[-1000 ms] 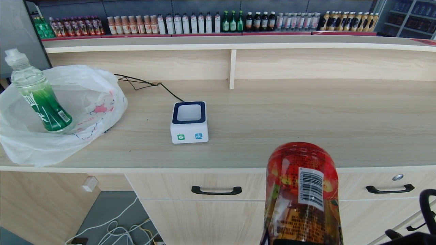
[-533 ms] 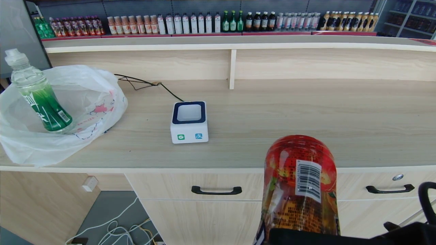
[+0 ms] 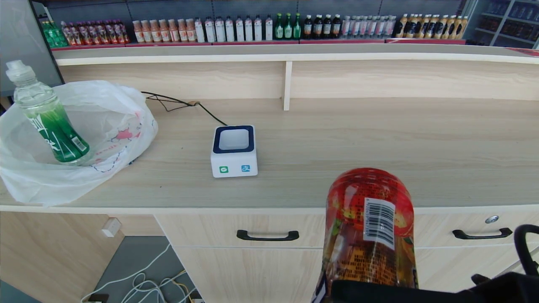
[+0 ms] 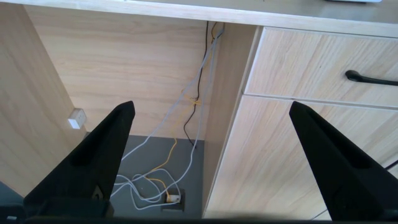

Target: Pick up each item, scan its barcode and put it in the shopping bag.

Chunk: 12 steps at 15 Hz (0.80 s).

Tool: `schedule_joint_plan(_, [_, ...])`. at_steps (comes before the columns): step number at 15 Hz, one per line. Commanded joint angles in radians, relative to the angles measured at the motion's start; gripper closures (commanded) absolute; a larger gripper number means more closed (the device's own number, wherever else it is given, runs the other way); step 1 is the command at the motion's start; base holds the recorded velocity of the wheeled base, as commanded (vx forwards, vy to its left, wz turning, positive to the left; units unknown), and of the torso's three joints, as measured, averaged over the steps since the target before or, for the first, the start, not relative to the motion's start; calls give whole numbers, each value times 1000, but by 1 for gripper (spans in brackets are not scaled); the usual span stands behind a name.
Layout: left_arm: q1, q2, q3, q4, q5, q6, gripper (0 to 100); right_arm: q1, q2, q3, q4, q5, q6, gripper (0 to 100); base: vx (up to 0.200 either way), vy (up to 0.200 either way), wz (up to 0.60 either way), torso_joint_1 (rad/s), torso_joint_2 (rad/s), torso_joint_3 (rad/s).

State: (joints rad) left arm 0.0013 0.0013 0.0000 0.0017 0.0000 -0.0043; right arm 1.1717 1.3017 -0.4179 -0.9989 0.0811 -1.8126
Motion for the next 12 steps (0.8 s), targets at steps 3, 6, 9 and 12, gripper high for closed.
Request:
schedule_joint_plan(3, [0, 0, 0, 0, 0, 0, 0, -4, 4, 1, -1, 2, 10, 100, 0, 0, 0, 0, 0, 0])
schedule_joint_plan(6, [0, 0, 0, 0, 0, 0, 0, -1, 41, -42, -9, -3, 131, 100, 0, 0, 0, 0, 0, 0])
schedule_joint_plan(9, [-1, 0, 0, 0, 0, 0, 0, -12, 42, -75, -17, -6, 271, 100, 0, 0, 0, 0, 0, 0])
schedule_joint_plan(12, [0, 0, 0, 0, 0, 0, 0, -78, 47, -125, -21, -6, 403, 100, 0, 0, 0, 0, 0, 0])
